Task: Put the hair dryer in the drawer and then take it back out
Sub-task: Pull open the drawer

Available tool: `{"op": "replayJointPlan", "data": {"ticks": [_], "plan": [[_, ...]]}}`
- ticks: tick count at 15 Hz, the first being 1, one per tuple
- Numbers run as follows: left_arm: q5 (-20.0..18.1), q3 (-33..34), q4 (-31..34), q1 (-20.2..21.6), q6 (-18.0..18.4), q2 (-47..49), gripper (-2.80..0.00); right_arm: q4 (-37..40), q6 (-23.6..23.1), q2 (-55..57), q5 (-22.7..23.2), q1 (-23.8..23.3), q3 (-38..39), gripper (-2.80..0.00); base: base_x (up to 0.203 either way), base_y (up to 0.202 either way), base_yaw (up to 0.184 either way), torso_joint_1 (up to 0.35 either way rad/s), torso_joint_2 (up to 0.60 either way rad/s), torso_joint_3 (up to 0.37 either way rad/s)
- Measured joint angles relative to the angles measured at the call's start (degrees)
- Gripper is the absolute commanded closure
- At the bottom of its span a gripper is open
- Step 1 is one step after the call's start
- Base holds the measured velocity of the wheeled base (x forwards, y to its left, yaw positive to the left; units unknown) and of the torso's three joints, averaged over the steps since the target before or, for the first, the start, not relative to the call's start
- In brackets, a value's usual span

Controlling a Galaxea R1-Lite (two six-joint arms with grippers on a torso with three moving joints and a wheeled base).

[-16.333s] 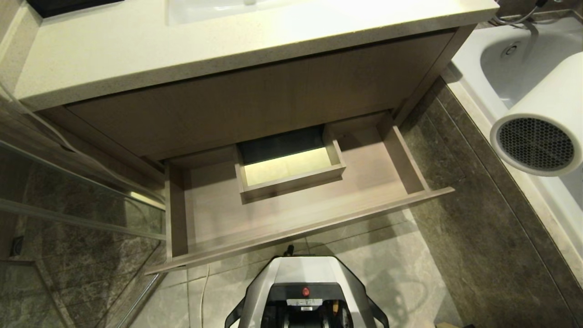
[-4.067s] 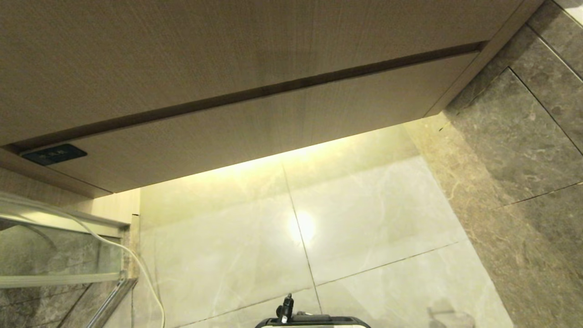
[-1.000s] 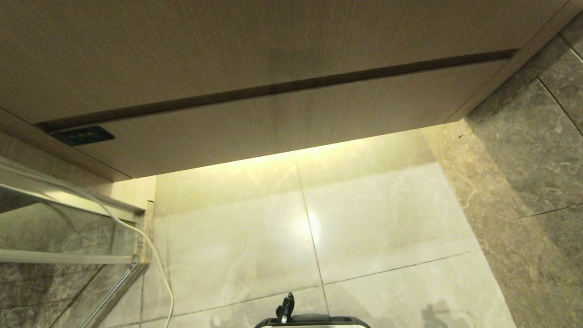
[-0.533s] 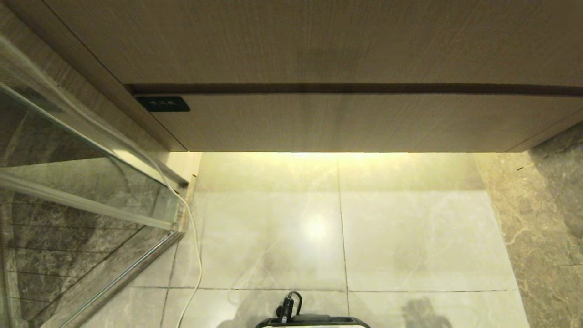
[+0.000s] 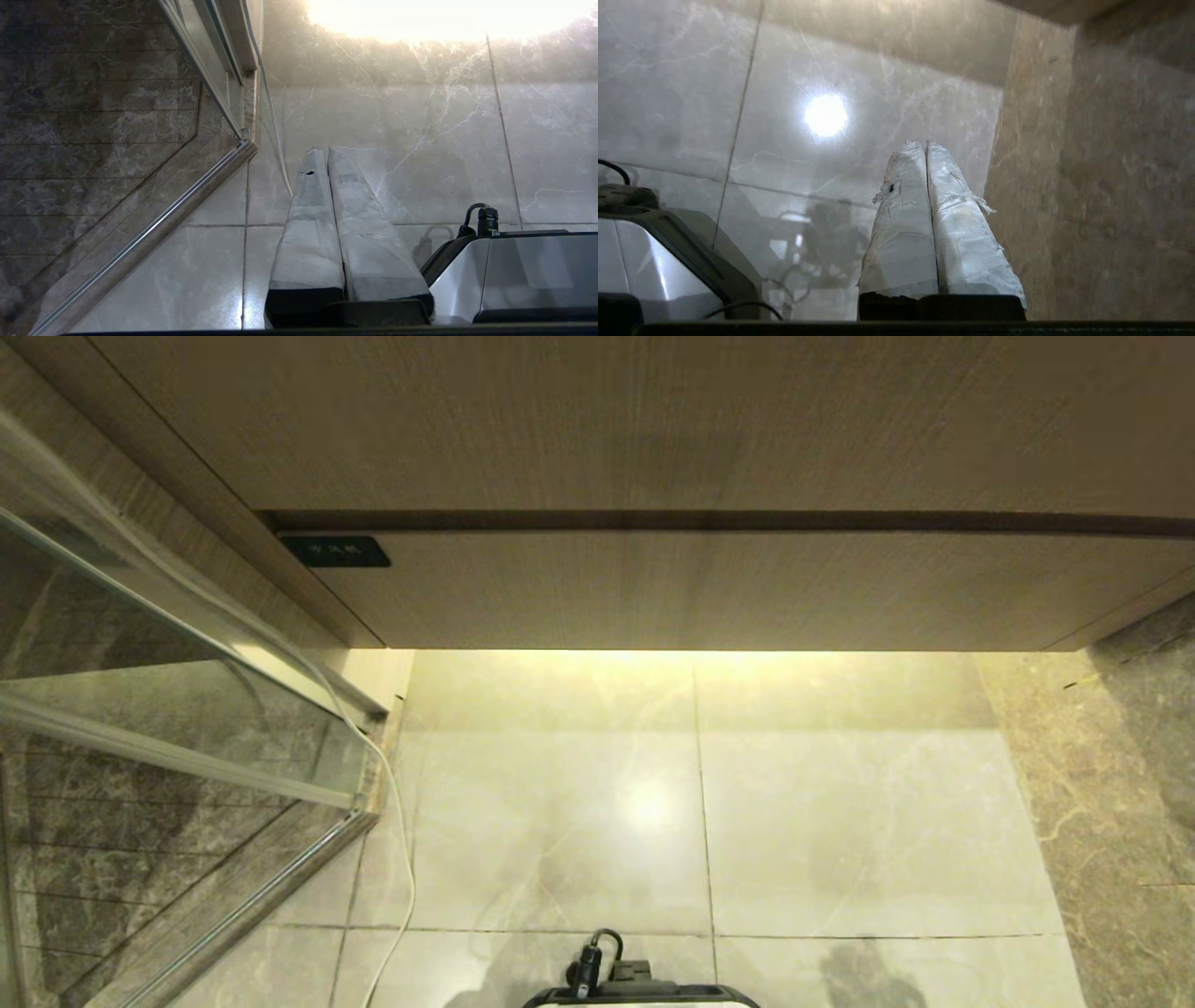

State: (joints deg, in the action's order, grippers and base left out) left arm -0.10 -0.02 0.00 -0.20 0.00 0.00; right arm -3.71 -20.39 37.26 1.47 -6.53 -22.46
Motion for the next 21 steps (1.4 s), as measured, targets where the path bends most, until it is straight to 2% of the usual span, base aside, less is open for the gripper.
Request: {"op": "replayJointPlan", "data": {"ticks": [3,4,8,11,14,16,18,21], "plan": [[0.0,0.0,0.0,0.04,0.02,0.0,0.0,-0.51,-2.67,3.54,5.22,5.17,-4.62,0.0,0.0,0.0,0.0,0.0,0.0,0.0],[0.0,0.02,0.0,0.04,0.0,0.0,0.0,-0.56,-5.3,5.4,7.48,6.41,-6.57,-2.8,0.0,0.0,0.0,0.0,0.0,0.0],[0.0,0.02,0.0,0.02,0.0,0.0,0.0,-0.17,-20.97,16.64,16.38,8.42,-16.68,-2.8,0.0,0.0,0.0,0.0,0.0,0.0],[0.0,0.02,0.0,0.04,0.01,0.0,0.0,0.73,-33.14,26.57,19.48,8.68,-24.97,-2.8,0.0,0.0,0.0,0.0,0.0,0.0],[-0.01,0.02,0.0,0.04,0.0,0.0,0.0,3.64,-44.04,36.07,26.71,9.06,-33.8,-2.8,0.0,0.0,0.0,0.0,0.0,0.0],[0.0,0.02,0.0,0.04,0.0,0.0,0.0,5.33,-50.79,41.03,28.93,9.25,-39.11,-2.8,0.0,0.0,0.0,0.0,0.0,0.0],[0.0,0.02,0.0,-0.02,0.0,0.0,0.0,9.27,-55.81,45.21,29.21,9.38,-44.77,-2.8,0.0,0.0,0.0,0.0,0.0,0.0],[0.0,0.02,0.0,0.04,0.0,0.0,0.0,15.8,-57.52,49.98,29.16,10.2,-51.25,-2.8,0.0,0.0,0.0,0.0,0.0,0.0]]}}
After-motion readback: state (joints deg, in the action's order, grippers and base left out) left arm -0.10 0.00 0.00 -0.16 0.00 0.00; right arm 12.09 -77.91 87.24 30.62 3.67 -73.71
